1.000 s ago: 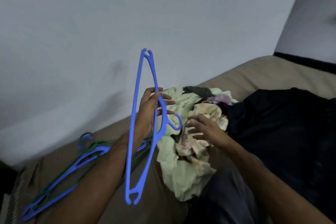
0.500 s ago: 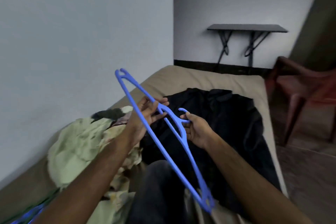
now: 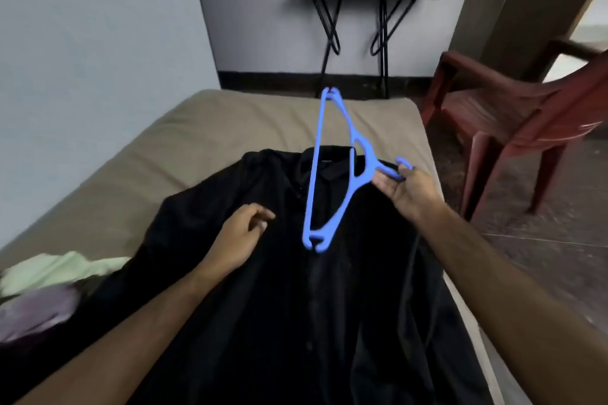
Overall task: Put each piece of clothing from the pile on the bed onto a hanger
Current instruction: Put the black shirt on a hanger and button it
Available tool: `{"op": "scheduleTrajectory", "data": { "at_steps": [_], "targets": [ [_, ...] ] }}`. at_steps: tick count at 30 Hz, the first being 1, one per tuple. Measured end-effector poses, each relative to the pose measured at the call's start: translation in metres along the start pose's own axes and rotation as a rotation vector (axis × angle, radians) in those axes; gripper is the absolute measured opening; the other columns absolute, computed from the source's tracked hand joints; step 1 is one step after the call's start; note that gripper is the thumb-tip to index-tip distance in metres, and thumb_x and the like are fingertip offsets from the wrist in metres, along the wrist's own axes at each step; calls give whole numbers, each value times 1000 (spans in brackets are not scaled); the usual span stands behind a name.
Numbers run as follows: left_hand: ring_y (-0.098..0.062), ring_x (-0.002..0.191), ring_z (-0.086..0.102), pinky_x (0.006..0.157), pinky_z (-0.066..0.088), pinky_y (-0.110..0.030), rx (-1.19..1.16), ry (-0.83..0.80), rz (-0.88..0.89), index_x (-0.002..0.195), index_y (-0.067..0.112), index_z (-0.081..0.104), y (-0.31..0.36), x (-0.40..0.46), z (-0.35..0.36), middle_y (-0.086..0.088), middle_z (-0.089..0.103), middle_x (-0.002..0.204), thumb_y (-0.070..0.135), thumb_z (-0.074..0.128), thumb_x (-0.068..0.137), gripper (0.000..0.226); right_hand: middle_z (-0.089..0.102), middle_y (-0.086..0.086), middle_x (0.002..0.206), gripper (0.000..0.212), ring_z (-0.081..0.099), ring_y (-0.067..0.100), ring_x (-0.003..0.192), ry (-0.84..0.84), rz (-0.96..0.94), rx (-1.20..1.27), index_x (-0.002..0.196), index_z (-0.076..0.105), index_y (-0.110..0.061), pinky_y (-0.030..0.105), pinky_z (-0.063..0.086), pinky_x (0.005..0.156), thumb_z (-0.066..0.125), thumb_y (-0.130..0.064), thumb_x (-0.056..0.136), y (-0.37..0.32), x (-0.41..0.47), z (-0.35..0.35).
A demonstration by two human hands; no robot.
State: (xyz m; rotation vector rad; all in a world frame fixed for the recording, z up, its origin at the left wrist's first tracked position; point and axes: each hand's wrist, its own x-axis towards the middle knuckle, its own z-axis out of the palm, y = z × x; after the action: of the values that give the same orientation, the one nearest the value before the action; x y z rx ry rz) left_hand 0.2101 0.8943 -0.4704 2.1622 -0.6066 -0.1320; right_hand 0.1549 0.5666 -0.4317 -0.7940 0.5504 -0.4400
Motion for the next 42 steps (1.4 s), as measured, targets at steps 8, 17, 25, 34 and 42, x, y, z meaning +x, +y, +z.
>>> {"op": "scheduleTrajectory", "data": {
  "at_steps": [8,17,25,34,42],
  "targets": [
    [-29,115,57,96,43,-45,436,-3,-37,130,14,51,-20,231,76,-7,52,132,44,66,90,52,66,32,95,14,74,37,82,91,-71,131,104,46,-16,49,63,74,34,-12,109,5,196,14],
    [-34,85,63,68,47,-39,505,-147,-226,93,12,56,-33,294,71,-7,65,88,28,47,100,20,49,12,100,20,74,35,90,135,-75,17,125,44,-14,53,60,81,31,-18,110,-10,274,48],
    [-22,87,69,77,49,-27,117,6,-430,95,13,74,-35,347,58,-6,74,85,24,69,91,13,50,10,94,22,74,31,80,12,-69,-280,120,53,-19,43,61,74,35,-26,110,-6,309,85],
    [-13,77,59,67,49,-38,263,130,-252,95,25,50,-30,329,64,13,61,77,25,66,89,17,64,5,72,26,73,24,65,-42,-42,-681,114,57,-24,37,60,58,32,-26,109,-45,331,76],
    [-22,98,60,79,43,-41,651,-235,145,118,25,60,19,261,120,4,61,109,69,45,90,55,71,9,75,25,73,31,64,-162,82,-741,114,56,-23,38,59,57,31,-24,109,-27,331,92]
  ]
}}
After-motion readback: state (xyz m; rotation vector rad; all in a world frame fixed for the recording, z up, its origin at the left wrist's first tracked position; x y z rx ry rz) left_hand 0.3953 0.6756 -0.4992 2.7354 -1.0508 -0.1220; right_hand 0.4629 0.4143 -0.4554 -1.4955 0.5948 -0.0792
